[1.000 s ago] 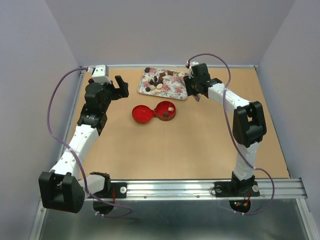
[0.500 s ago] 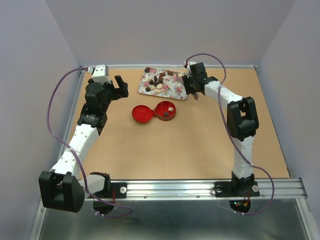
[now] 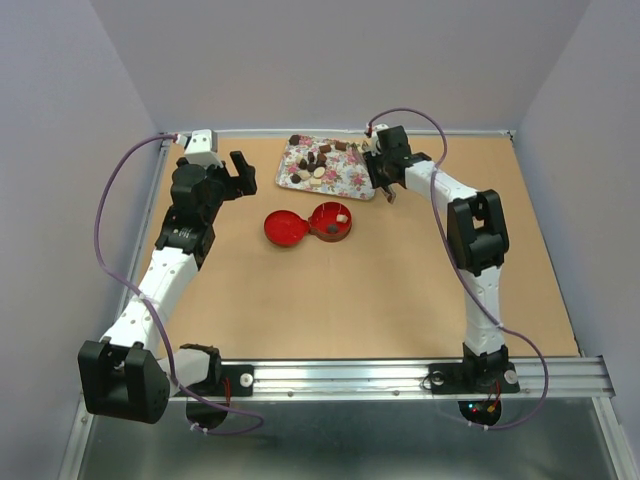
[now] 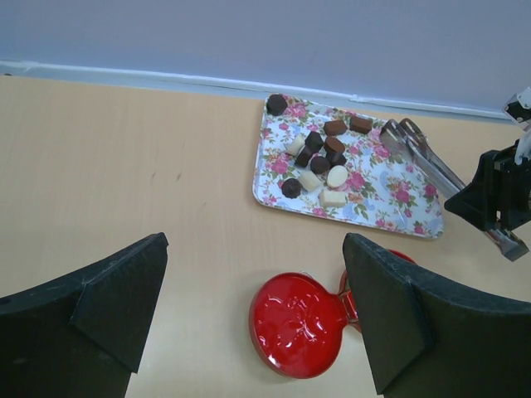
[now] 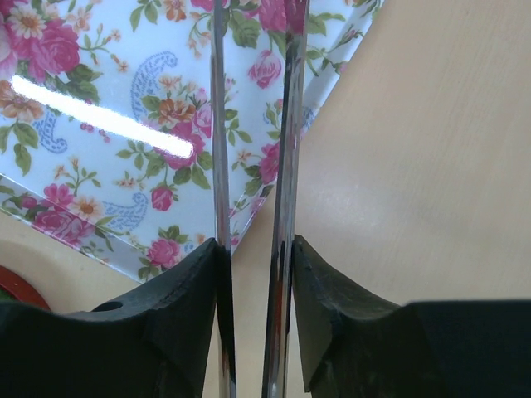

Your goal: Pack the chocolate

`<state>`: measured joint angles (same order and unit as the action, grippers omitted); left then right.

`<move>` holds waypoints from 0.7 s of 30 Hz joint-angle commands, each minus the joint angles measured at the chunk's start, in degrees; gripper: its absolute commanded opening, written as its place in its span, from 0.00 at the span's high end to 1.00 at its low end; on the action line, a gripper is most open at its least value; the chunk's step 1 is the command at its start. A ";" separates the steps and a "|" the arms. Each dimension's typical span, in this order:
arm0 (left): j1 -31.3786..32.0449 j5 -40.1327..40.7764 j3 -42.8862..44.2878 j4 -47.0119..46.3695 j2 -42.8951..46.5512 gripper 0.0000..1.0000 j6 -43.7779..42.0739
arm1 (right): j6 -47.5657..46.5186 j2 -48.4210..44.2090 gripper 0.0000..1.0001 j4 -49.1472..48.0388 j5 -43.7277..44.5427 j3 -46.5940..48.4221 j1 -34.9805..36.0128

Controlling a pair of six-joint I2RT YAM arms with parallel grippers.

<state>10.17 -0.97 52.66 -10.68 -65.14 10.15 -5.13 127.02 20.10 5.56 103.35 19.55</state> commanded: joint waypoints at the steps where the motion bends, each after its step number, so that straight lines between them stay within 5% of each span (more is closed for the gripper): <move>1: 0.37 0.53 3.32 -1.63 0.37 0.01 -0.92 | -1.20 -0.20 0.57 -2.17 -0.55 4.05 -0.30; 8: 0.29 0.53 3.06 -1.54 0.54 0.01 -0.84 | -1.56 -2.39 0.67 -2.08 -0.38 2.47 -0.30; 21: 0.37 0.09 2.53 -1.63 1.60 0.01 -0.31 | -0.33 -16.88 0.69 -1.99 -2.66 -8.41 -0.22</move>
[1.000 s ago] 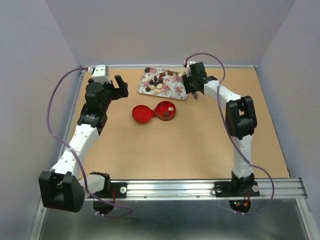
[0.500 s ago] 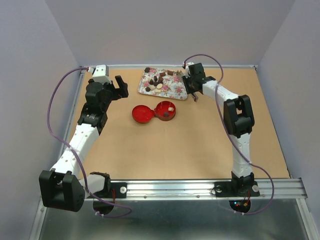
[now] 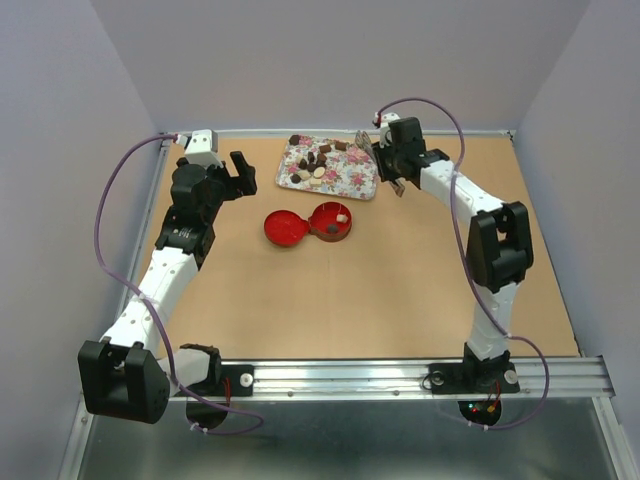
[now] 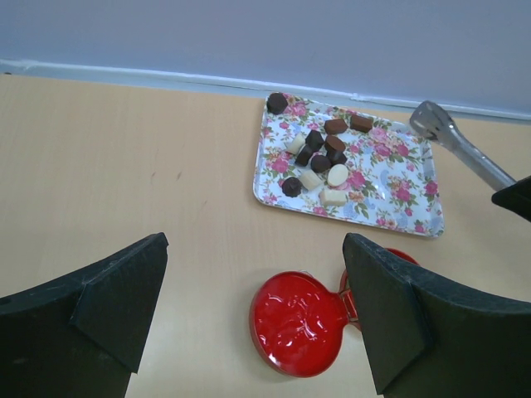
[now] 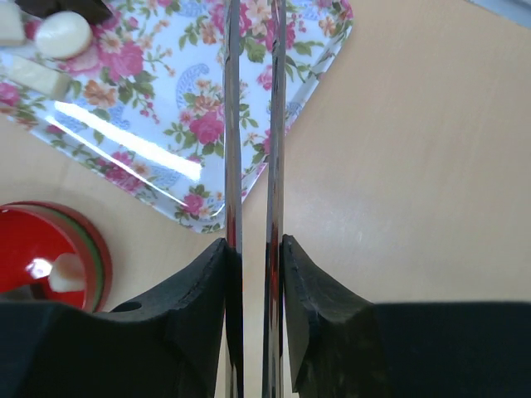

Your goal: Pack the chocolate

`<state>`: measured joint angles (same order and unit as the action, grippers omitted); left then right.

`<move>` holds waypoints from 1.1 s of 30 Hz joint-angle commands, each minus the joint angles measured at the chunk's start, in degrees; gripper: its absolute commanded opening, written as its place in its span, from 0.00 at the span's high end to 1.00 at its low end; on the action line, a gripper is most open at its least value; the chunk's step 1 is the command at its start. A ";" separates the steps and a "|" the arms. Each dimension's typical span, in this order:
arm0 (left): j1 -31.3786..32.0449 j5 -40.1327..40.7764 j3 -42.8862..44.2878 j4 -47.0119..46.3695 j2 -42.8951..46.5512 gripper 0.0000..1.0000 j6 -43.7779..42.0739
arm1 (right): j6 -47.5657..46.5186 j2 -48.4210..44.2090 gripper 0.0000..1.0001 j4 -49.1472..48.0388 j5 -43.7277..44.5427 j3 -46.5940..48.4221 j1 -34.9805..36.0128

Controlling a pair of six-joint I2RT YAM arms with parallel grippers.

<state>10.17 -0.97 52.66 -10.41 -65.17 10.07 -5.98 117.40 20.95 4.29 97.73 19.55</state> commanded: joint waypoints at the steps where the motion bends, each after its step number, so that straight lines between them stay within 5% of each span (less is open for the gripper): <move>1: 0.37 0.01 2.44 -1.98 1.53 0.01 -0.13 | 0.70 -8.06 0.69 -2.84 -1.66 -3.77 -0.22; 22: 0.29 -0.52 3.06 -0.92 2.41 0.01 1.18 | 10.80 -37.94 0.68 -2.58 -13.96 -31.19 9.53; 33: 0.37 -0.61 3.15 -0.92 2.24 0.01 1.80 | 13.98 -40.76 0.68 -0.83 -15.37 -37.44 13.32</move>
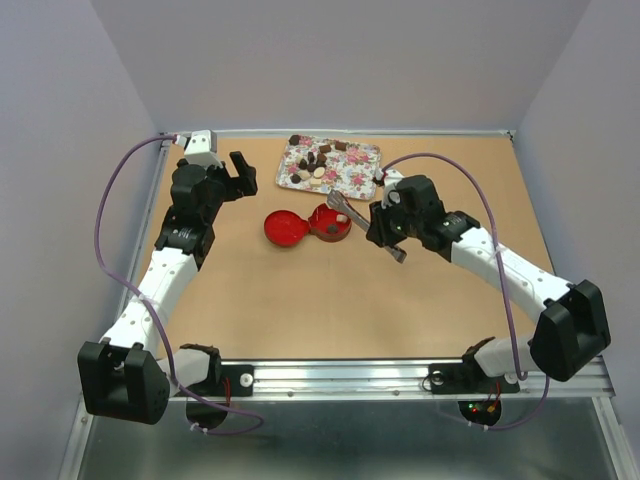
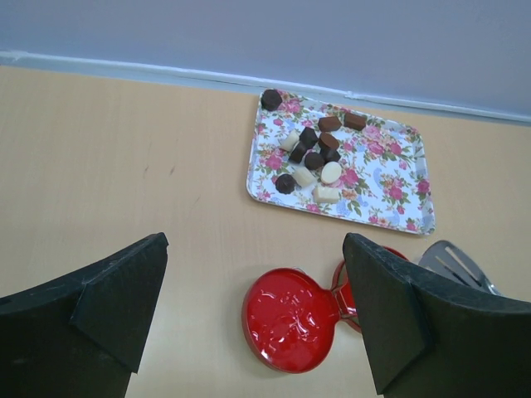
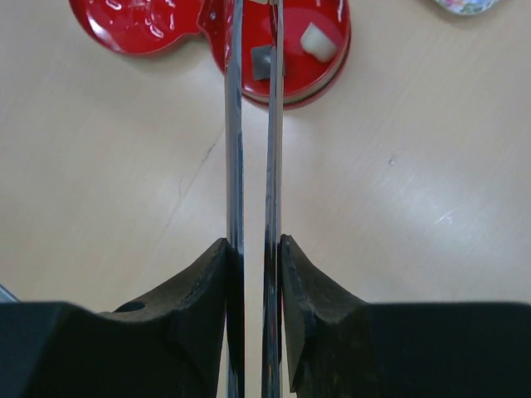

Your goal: Pack the chocolate

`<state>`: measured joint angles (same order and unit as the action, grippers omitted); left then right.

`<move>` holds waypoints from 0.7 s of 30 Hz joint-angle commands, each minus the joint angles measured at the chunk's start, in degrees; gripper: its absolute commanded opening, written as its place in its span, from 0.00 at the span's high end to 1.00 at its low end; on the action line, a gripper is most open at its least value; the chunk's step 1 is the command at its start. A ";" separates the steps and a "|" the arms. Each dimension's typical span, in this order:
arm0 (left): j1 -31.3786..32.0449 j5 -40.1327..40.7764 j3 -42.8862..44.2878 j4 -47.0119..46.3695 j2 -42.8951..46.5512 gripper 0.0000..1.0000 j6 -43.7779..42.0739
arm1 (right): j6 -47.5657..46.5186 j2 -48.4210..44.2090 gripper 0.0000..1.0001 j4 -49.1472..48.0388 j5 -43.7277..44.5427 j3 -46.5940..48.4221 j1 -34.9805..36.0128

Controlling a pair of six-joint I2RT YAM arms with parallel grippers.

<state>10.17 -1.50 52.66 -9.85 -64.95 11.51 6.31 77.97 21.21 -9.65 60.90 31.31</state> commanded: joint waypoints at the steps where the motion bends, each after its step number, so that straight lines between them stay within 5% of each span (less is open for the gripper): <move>1: 0.37 -0.08 3.15 -1.49 2.11 0.02 0.36 | 1.95 -1.42 0.68 -1.09 -1.60 -0.87 1.91; 21: 0.29 0.27 3.50 -1.49 1.58 0.01 0.27 | 1.17 2.62 0.55 0.14 2.26 0.97 2.88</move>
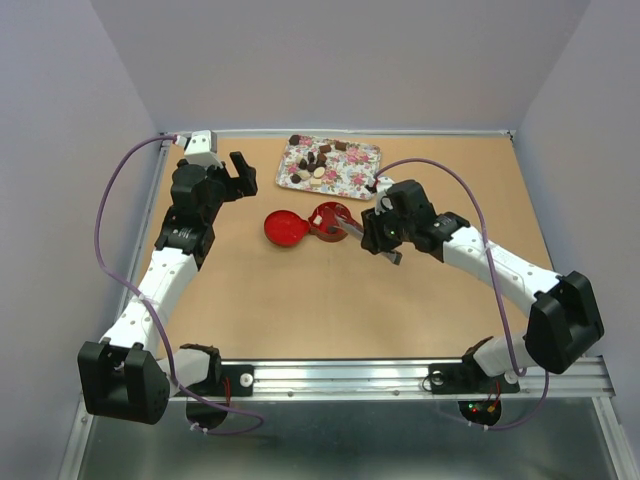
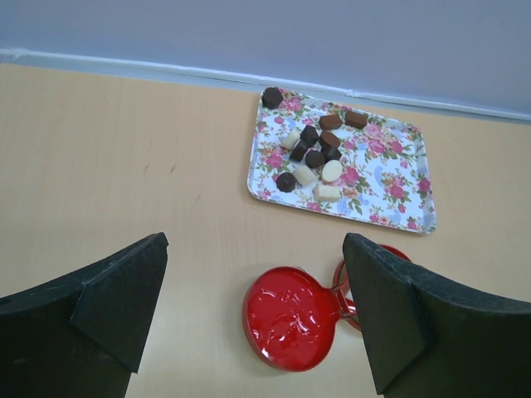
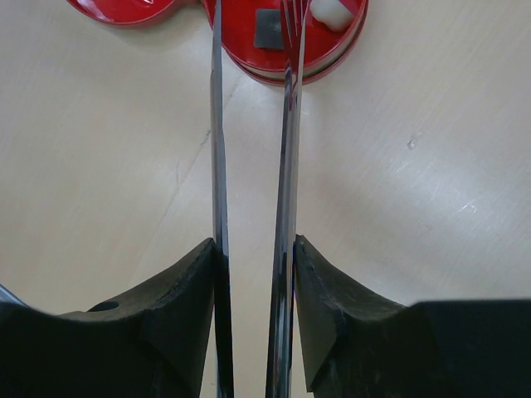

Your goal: Pack the chocolate

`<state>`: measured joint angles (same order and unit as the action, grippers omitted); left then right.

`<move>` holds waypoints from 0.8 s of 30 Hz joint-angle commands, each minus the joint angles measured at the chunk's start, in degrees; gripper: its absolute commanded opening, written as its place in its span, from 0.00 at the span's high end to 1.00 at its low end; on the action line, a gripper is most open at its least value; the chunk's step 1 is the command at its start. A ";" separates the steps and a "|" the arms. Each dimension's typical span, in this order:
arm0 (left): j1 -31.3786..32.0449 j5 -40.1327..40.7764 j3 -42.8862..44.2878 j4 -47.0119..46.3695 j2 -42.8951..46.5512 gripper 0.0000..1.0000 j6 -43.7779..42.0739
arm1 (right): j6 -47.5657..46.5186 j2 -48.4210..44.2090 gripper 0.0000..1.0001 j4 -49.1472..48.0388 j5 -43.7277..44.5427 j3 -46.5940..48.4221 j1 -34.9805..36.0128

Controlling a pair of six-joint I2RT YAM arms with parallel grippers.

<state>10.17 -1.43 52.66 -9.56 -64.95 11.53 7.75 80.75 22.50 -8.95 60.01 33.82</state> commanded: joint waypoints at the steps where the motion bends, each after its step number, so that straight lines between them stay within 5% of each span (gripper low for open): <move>1: 0.28 0.20 3.50 -1.78 1.58 0.01 0.25 | -0.28 -0.15 0.55 -1.23 1.74 2.04 0.37; 13: 0.37 0.38 3.41 -1.86 1.32 0.01 0.07 | -0.63 0.11 0.55 -1.14 7.01 7.21 0.36; 24: 0.37 0.64 2.97 -1.86 1.84 0.01 -0.01 | -2.92 14.33 0.53 -1.23 11.32 22.32 0.19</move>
<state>10.17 -1.23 52.66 -9.54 -64.95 11.51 5.96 91.09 22.76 0.23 76.18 33.82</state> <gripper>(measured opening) 0.986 0.460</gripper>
